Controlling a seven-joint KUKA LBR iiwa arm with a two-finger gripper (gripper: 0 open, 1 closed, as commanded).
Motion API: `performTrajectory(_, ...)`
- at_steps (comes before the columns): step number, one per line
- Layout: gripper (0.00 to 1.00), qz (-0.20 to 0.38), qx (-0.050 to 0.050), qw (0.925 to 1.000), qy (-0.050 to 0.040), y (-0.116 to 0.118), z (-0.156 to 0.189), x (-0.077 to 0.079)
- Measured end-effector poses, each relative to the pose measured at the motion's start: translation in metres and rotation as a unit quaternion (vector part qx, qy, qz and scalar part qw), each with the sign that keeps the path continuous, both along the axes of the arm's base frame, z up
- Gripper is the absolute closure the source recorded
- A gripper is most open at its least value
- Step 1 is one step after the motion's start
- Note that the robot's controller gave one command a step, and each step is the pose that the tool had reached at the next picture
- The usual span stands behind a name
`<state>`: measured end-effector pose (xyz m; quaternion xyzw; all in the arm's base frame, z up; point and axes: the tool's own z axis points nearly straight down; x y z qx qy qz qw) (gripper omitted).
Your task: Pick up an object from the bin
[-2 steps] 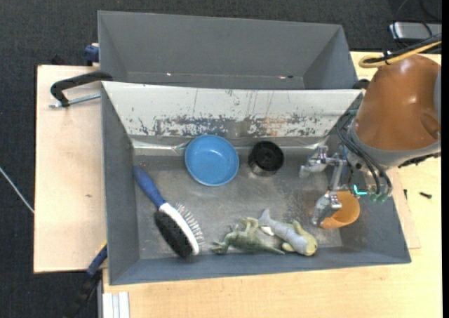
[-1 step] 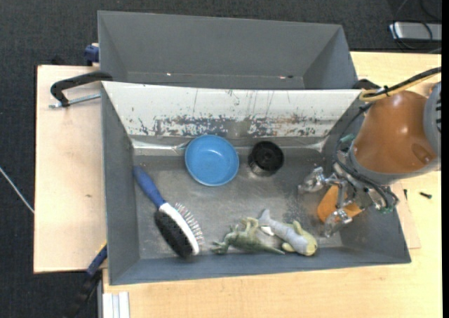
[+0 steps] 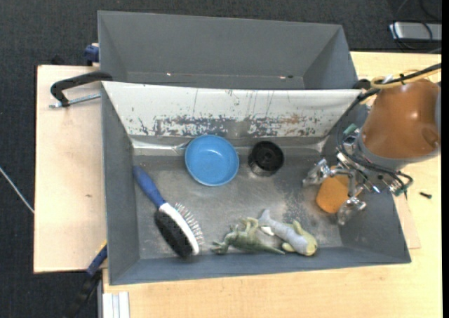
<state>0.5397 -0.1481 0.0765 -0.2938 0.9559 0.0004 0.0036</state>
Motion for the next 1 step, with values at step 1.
performTrajectory(1, 1.00, 0.000, 0.001, 1.0000, 0.0008, 0.0012, -0.0004, -0.0004)
